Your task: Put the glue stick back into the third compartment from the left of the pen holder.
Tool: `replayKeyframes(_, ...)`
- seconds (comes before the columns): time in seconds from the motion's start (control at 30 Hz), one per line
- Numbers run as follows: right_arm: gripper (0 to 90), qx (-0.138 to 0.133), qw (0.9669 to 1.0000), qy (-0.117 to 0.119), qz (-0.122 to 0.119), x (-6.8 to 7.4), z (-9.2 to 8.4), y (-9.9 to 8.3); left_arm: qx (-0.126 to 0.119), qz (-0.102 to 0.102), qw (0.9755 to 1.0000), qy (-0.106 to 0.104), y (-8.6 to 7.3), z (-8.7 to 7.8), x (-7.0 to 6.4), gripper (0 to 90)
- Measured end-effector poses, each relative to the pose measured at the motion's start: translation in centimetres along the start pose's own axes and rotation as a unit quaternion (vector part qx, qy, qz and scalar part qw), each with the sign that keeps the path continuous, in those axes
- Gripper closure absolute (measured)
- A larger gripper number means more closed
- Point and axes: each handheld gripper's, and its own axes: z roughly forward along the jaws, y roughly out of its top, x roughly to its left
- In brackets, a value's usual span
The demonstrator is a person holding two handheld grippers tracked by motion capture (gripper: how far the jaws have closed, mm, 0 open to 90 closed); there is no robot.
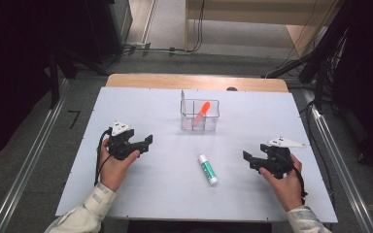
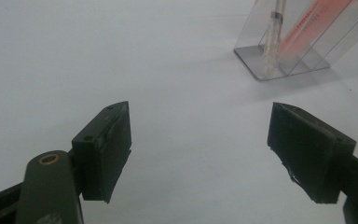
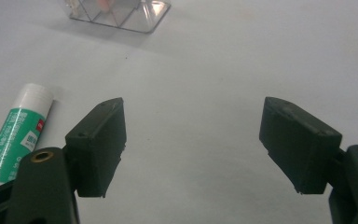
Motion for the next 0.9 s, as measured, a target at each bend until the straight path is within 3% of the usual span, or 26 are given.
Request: replayKeyframes(0.9,19.0,0.015,0.9989,0.025,-0.038,3.5,1.9,0.4,0.0,-0.002,1.0,0.0,0.0,0.1,0.1,22.2)
